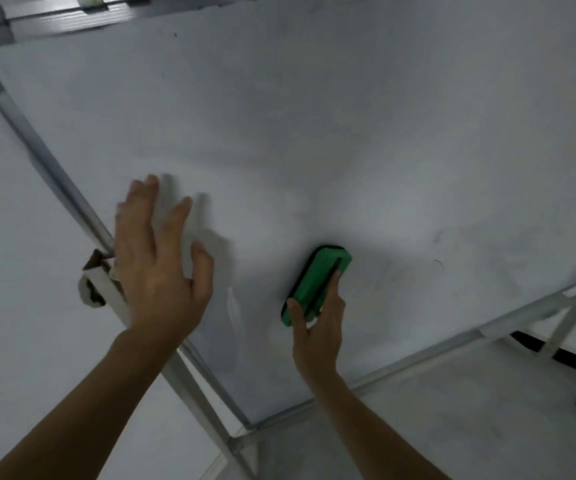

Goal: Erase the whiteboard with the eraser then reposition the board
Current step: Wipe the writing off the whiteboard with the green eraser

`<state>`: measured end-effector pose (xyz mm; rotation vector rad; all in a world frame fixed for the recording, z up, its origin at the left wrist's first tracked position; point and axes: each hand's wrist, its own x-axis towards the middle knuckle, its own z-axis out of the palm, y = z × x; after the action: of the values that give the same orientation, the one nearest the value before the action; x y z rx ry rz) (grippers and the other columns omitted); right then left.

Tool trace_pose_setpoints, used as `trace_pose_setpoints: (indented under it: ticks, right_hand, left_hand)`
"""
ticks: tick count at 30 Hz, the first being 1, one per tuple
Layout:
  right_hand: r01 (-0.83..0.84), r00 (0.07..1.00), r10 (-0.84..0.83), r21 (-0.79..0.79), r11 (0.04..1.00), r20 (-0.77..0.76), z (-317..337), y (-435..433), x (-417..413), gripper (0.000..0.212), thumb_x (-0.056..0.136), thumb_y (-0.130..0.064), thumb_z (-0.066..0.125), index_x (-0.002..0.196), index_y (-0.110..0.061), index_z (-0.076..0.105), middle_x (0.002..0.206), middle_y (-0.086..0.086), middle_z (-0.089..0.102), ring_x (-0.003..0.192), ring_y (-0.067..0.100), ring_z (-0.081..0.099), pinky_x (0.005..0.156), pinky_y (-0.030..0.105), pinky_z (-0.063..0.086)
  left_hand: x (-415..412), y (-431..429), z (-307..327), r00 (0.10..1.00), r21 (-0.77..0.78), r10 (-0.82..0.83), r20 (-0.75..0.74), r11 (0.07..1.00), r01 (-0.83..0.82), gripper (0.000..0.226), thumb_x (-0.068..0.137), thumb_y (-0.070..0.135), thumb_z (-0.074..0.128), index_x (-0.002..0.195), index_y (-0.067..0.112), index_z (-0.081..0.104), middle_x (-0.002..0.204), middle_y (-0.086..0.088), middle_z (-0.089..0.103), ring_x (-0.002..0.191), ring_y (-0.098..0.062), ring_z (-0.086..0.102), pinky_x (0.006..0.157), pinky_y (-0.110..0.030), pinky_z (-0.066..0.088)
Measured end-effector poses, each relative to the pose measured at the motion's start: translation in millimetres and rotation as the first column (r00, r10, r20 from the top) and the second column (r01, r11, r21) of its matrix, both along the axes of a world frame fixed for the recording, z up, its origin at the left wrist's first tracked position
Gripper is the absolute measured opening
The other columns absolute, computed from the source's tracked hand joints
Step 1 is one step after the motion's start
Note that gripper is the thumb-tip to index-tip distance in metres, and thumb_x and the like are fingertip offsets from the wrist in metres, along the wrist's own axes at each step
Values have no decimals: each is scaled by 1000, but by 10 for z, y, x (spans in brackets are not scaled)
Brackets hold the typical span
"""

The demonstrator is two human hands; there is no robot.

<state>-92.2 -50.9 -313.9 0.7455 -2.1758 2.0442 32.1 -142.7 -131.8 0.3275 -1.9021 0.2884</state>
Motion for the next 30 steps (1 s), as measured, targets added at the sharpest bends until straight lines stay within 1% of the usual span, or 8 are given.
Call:
trace_pose_setpoints:
  ticks: [4,7,9,14,17,21,23,30]
  right_hand:
    - [93,966,-89,-5,996,242,-264,57,-178,80,93,-44,57,152,-41,3,132,0,43,109,13,49,88,28,47]
    - [49,629,-31,-1,999,776,-749,119,-286,86,94,-30,58,154,-29,-4,149,14,37,124,32,47,101,42,42]
    - [73,503,38,-86,994,864,-719,101,-398,86,93,-34,60,154,-29,0,150,10,36,126,36,45,103,54,42]
    - [191,831,9,-299,935,557,236,86,-681,81,93,-33,60,153,-35,7,142,-7,39,126,16,43,106,40,40]
    - [203,883,-107,-166,965,458,202,174,-599,79,94,-34,57,153,-37,4,137,-11,36,120,9,39,100,32,39]
    - [210,339,46,-123,970,940,-336,270,-668,65,94,-31,59,150,-20,28,132,16,50,111,32,53,83,45,51]
    - [213,202,159,-202,956,966,-203,278,-802,60,92,-33,61,143,-13,39,130,18,53,106,35,56,72,45,53]
    - [334,812,-163,-218,917,560,320,220,-1043,76,92,-39,59,151,-42,11,140,-8,42,123,18,45,105,42,42]
  left_hand:
    - [-301,100,-64,974,-63,-93,206,992,108,42,82,-4,56,124,-2,59,141,-30,41,137,-41,33,112,-57,28]
    - [-413,88,-124,933,-85,-125,337,983,163,41,84,0,55,124,-1,60,143,-27,40,138,-39,34,112,-54,29]
    - [-457,58,-155,910,-95,-145,387,976,196,39,83,0,55,122,-2,62,143,-26,42,137,-38,35,112,-54,30]
    - [-616,1,-125,897,-105,-188,401,963,248,36,81,-2,55,116,-2,65,140,-27,46,135,-38,38,113,-53,29]
    - [-721,0,-88,896,-126,-213,390,951,281,34,82,-1,54,113,-2,67,138,-27,48,134,-39,40,111,-54,31]
    - [-825,2,-60,889,-163,-232,394,934,317,33,87,4,45,110,-1,69,135,-26,51,132,-40,44,110,-56,31]
    - [-870,-1,-66,889,-183,-242,388,925,331,34,88,5,44,109,0,70,134,-26,53,130,-40,45,109,-57,32]
    - [-1029,-12,-70,888,-220,-277,366,902,372,31,80,3,55,107,1,71,132,-24,55,130,-39,47,111,-56,30]
